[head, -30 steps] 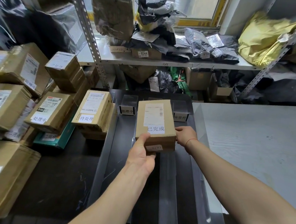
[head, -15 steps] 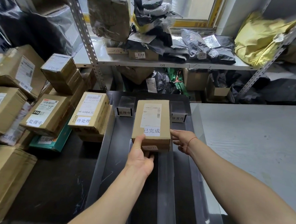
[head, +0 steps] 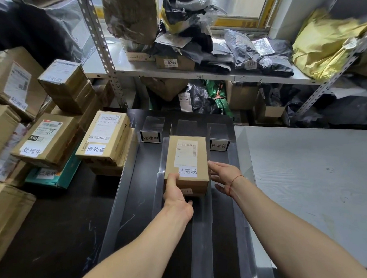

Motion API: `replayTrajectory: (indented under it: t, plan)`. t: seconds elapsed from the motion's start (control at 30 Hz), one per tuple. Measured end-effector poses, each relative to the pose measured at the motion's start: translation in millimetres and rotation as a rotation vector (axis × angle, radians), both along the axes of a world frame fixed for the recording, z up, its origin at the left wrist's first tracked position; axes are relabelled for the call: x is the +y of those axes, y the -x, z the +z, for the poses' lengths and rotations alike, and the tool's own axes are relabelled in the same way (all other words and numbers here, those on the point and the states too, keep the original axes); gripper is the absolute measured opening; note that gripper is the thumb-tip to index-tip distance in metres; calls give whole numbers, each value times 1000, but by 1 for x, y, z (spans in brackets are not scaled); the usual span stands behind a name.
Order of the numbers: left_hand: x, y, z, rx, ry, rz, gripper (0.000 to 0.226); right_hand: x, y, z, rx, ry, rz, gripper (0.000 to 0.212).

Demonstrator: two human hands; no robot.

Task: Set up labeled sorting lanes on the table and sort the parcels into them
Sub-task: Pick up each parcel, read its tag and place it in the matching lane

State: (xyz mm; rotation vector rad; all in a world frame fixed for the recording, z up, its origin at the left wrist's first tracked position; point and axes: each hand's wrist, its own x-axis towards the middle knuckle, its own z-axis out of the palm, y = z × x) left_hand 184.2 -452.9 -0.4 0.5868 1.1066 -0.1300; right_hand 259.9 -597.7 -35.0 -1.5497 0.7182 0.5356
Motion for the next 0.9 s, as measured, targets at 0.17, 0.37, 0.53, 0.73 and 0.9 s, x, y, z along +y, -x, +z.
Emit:
replayTrajectory:
  t: [0.17,0.37,0.53,0.73,0.9]
  plan:
    - [-3,-10,-10,-6,11,-8,33,0,0,1,-15,12,-13,22]
    - [-1,-23,-14,-15,7,11,28,0,0,-1,-30,46,5,21]
    - [0,-32,-26,4,-2,-14,27,-1,-1,-3,-49,56,27,26]
    - [8,-36,-27,18,13,-50,26,0,0,0,-62,59,33,26]
    - [13,-29,6,4,76,-118,40,4,3,3,-124,103,46,29]
